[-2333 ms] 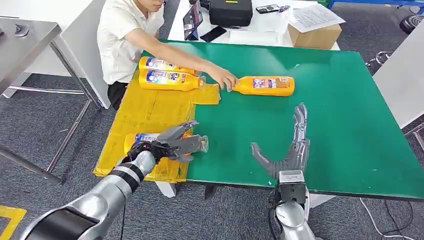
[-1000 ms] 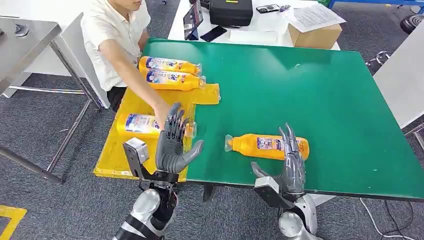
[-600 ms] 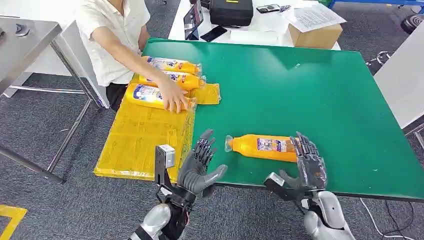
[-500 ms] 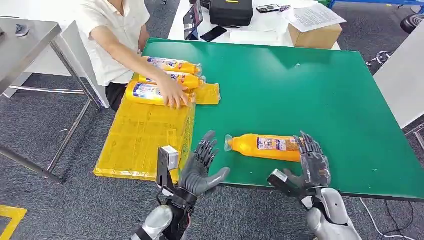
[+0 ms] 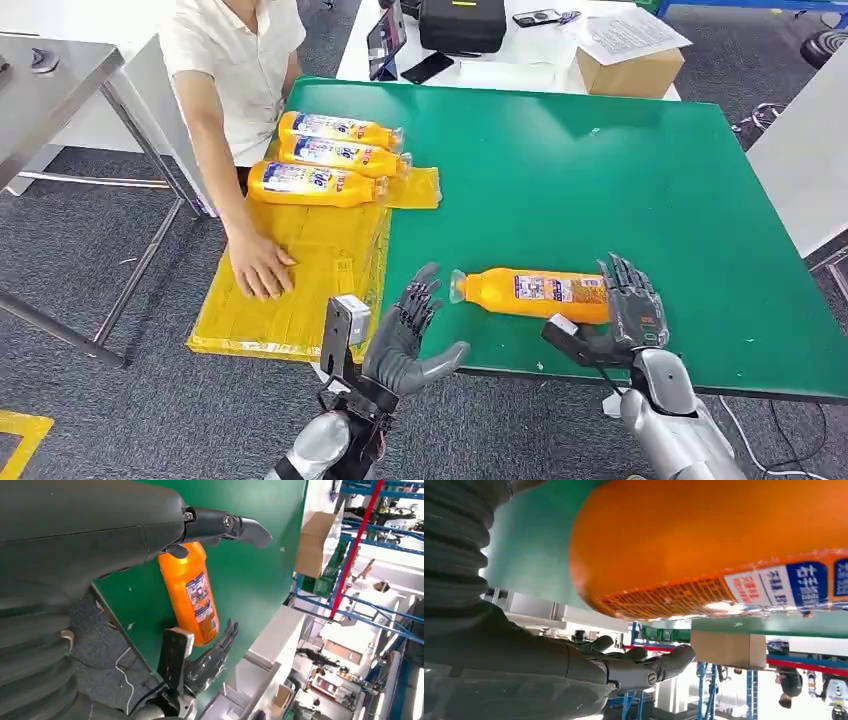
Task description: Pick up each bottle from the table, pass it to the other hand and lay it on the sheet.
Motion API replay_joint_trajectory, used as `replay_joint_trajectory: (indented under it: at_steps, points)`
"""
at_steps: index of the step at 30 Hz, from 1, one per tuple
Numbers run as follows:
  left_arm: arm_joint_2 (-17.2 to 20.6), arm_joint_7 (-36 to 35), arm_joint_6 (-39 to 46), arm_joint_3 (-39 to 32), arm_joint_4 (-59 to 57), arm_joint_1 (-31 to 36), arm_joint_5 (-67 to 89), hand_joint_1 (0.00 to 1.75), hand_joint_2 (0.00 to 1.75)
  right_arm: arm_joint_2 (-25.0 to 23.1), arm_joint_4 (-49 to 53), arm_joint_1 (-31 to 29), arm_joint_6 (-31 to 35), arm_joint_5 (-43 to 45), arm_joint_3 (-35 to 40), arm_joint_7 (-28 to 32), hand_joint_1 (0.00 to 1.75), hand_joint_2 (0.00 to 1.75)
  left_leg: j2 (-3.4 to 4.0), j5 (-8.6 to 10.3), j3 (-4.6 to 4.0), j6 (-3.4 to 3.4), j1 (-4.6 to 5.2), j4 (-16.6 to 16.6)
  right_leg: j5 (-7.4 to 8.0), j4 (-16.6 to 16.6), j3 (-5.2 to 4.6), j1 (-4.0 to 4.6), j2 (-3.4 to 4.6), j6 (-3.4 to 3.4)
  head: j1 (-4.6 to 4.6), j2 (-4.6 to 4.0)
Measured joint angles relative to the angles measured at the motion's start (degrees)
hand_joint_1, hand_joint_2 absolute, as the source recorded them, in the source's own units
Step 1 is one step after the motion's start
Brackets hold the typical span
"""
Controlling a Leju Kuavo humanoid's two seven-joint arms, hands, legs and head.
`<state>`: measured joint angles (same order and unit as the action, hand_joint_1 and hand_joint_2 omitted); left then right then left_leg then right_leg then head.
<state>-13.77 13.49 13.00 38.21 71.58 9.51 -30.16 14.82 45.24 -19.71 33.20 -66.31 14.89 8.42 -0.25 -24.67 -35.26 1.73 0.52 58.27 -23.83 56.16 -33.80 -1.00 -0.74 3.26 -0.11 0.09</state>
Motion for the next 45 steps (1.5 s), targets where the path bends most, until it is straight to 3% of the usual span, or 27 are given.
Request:
replay_joint_trajectory:
  at_steps: [10, 29, 30, 31, 40, 42, 45]
  points:
    - [-0.37, 0.04, -0.55, 0.96, 0.00, 1.19, 0.35, 0.00, 1.75, -2.95, -8.28, -7.49, -1.62, -1.71, 3.17, 0.33, 0.00, 1.75, 0.02, 0.04, 0.07, 0.00, -0.02, 0.00, 0.02, 0.02, 0.02, 0.02, 0.01, 0.00, -0.02, 0.00]
    - [-0.39, 0.04, -0.55, 1.14, 0.00, 1.50, 0.37, 0.00, 1.75, -3.93, -11.19, -9.47, -2.29, -1.57, 3.89, 0.90, 0.03, 1.75, 0.03, 0.03, 0.07, 0.01, -0.02, 0.00, 0.01, 0.01, 0.03, 0.02, 0.02, 0.00, -0.02, 0.00]
    - [-0.39, 0.07, -0.52, 1.16, 0.00, 1.58, 0.35, 0.00, 1.75, -3.96, -11.32, -9.62, -2.58, -1.57, 4.00, 1.01, 1.47, 1.75, 0.03, 0.03, 0.07, 0.01, -0.02, 0.00, 0.01, 0.01, 0.02, 0.02, 0.02, 0.00, 0.00, 0.00]
    - [-0.39, 0.04, -0.52, 1.16, -0.02, 1.68, 0.35, 0.00, 1.75, -4.00, -11.65, -9.81, -3.65, -1.57, 4.28, 1.11, 1.69, 1.75, 0.03, 0.03, 0.07, 0.01, -0.02, 0.00, 0.01, 0.01, 0.03, 0.02, 0.02, 0.00, -0.02, 0.00]
    - [-0.39, -1.01, -0.50, 1.49, -0.09, 1.99, 0.74, 0.00, 1.75, -3.12, -14.66, -13.29, -19.54, 4.14, 6.86, 2.87, 1.75, 1.75, 0.07, 0.00, 0.55, 0.01, -0.02, 0.00, 0.00, -0.05, 0.36, 0.01, 0.08, 0.00, -0.02, 0.00]
    - [-0.39, -0.81, -0.24, 1.49, -0.09, 1.98, 1.57, 0.00, 1.75, -2.52, -14.90, -13.28, -21.87, 7.55, 6.89, 3.01, 1.75, 1.75, 0.03, -0.02, 0.73, 0.02, -0.03, 0.00, -0.04, -0.08, 0.47, 0.02, 0.05, 0.01, -0.02, 0.00]
    - [-0.29, -0.55, 0.15, 1.42, -0.02, 1.93, 2.43, 0.00, 1.75, -1.29, -14.73, -12.28, -24.41, 16.20, 5.27, 8.25, 1.75, 1.75, -0.03, -0.30, 1.24, 0.11, -0.05, 0.00, -0.27, -0.15, 0.56, 0.04, 0.01, 0.10, 0.00, 0.00]
